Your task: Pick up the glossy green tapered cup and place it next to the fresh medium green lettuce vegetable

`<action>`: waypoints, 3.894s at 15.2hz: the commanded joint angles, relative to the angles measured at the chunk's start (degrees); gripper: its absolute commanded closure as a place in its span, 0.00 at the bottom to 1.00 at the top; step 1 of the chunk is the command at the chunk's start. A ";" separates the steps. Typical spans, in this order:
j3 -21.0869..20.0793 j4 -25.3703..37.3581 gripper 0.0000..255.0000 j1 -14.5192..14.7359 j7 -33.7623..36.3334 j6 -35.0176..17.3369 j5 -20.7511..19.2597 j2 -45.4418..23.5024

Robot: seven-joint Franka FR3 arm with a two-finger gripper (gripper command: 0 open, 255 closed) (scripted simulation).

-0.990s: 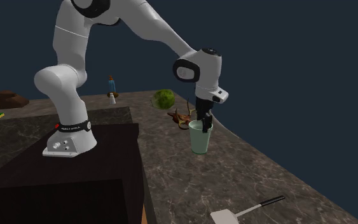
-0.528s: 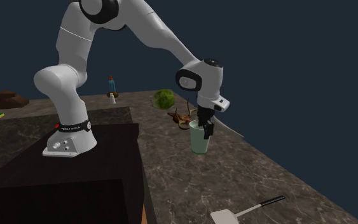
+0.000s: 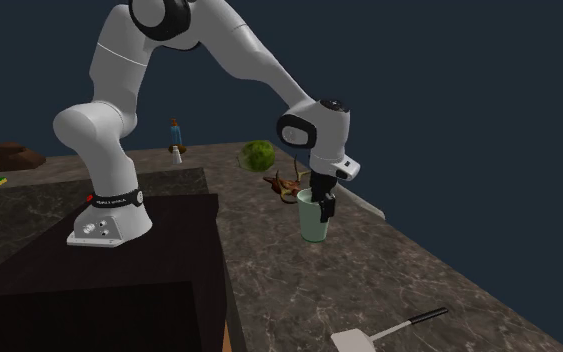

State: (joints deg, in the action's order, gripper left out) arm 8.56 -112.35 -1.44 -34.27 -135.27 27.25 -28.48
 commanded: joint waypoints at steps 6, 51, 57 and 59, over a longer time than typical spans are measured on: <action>-0.01 0.00 1.00 0.01 0.00 -0.03 0.02 -0.01; 3.32 8.32 1.00 1.54 10.43 23.45 -8.87 16.82; 3.48 11.40 1.00 1.49 11.67 27.50 -9.58 17.98; 3.51 12.12 1.00 1.47 11.93 28.39 -9.71 18.19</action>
State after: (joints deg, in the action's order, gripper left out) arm 12.06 -100.39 0.00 -22.54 -107.35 17.65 -10.66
